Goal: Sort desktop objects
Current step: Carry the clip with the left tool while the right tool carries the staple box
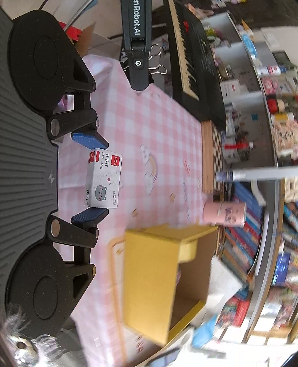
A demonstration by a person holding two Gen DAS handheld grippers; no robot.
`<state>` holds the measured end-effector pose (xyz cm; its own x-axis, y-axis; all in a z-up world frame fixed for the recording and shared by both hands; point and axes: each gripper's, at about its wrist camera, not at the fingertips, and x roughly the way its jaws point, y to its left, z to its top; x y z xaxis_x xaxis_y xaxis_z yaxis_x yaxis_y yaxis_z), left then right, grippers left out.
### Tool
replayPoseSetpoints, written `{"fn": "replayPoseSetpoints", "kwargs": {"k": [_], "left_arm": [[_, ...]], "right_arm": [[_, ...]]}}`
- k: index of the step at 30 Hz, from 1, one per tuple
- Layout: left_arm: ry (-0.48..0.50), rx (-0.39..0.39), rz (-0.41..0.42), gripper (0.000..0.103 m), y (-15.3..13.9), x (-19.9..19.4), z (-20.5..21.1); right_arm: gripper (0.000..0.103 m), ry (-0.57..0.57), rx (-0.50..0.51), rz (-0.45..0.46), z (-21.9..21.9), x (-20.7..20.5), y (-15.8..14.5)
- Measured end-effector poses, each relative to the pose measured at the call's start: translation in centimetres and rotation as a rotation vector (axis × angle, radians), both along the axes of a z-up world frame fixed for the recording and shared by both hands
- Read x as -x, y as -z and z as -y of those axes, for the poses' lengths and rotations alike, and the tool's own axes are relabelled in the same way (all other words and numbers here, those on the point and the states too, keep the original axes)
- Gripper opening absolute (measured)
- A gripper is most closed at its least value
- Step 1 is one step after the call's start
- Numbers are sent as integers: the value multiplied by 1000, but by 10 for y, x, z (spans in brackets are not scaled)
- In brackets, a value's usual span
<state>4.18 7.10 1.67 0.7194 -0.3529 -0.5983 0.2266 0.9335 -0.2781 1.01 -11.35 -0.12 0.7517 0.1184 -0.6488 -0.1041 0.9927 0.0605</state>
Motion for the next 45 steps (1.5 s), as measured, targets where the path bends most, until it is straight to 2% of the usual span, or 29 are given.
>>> {"fn": "replayPoseSetpoints", "kwargs": {"k": [5,12,26,45], "left_arm": [[69,4,1,41,-1,7,12],[142,15,1,41,-1,7,28],[247,-1,3,41,0,-3,69],[248,-34,-2,41,0,-31,115]], "right_arm": [[52,92,-15,-11,14,21,1],[52,166,-5,-5,27,40,-2],[52,275,-22,-7,61,48,-1],[52,282,-50,-38,107,16,2]]}}
